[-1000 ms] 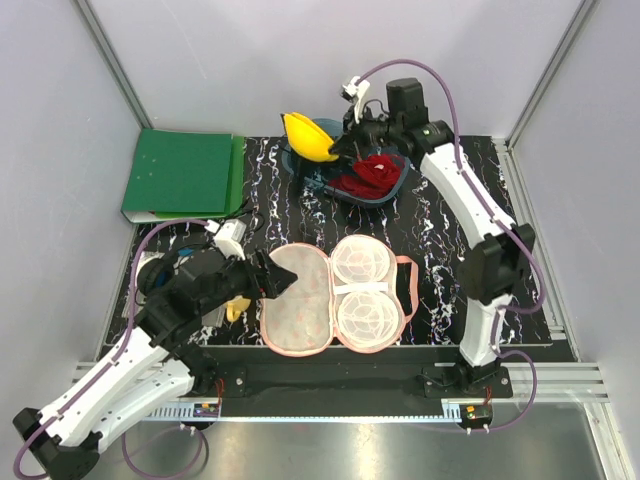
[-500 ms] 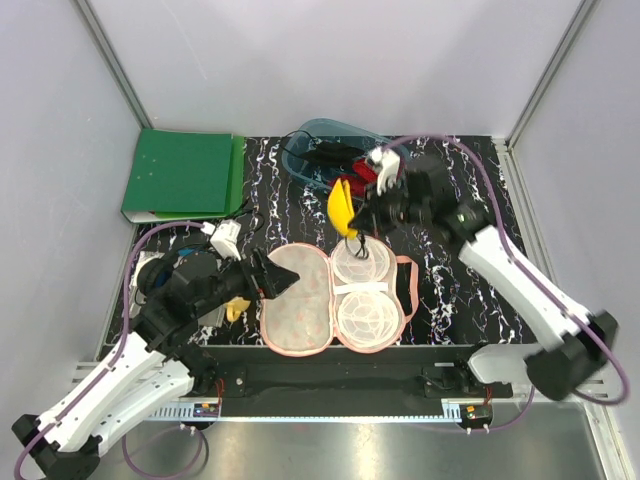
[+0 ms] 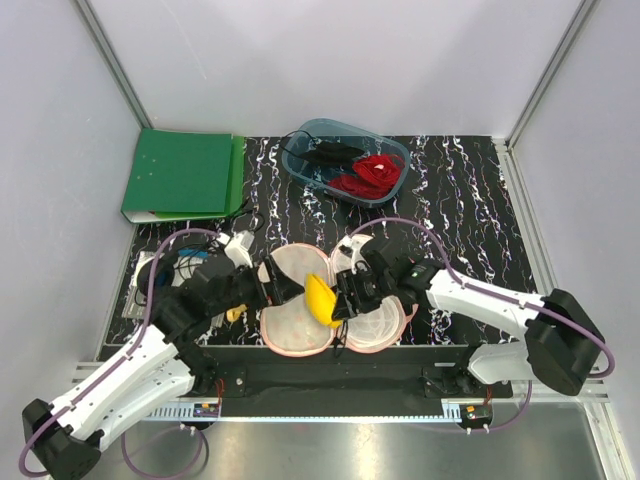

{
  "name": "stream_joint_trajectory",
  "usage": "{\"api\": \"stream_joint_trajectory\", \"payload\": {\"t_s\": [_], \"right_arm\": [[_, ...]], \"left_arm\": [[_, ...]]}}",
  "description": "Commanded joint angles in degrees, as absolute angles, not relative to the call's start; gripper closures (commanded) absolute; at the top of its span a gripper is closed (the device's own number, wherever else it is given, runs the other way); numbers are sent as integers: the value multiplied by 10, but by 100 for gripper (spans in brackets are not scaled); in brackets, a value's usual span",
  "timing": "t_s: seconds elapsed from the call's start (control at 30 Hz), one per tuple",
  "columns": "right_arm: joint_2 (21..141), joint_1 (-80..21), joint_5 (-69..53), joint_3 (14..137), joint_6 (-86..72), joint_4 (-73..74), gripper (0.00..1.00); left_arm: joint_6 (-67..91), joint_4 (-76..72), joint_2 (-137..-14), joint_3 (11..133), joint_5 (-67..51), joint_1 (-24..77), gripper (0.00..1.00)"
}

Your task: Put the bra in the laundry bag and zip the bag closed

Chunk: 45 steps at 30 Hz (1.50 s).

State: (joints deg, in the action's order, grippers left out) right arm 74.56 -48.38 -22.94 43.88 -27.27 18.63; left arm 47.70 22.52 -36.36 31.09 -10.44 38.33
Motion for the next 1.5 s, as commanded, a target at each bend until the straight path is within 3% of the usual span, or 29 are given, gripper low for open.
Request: {"api": "stream_joint_trajectory", "payload": {"t_s": [0.0, 0.13, 0.37, 0.53, 0.93, 1.2, 1.47], "right_arm": [[753, -487, -282, 459, -290, 98, 38], [780, -486, -299, 482, -272, 94, 28], [820, -486, -326, 497, -287, 44, 22], [854, -486, -353, 510, -300, 27, 26], [826, -451, -392, 484, -316, 7, 22], [847, -441, -402, 473, -323, -16, 37], [818, -444, -426, 463, -327, -43, 30]], "left_arm": [[503, 187, -363, 268, -137, 380, 1], [508, 166, -388, 236, -156, 380, 2], [551, 78, -395, 172, -182, 380, 3], [552, 80, -400, 166, -179, 379, 3], [528, 142, -346, 179, -153, 378, 2], [524, 145, -352, 185, -152, 378, 2], [522, 143, -366, 196, -142, 378, 2]]}}
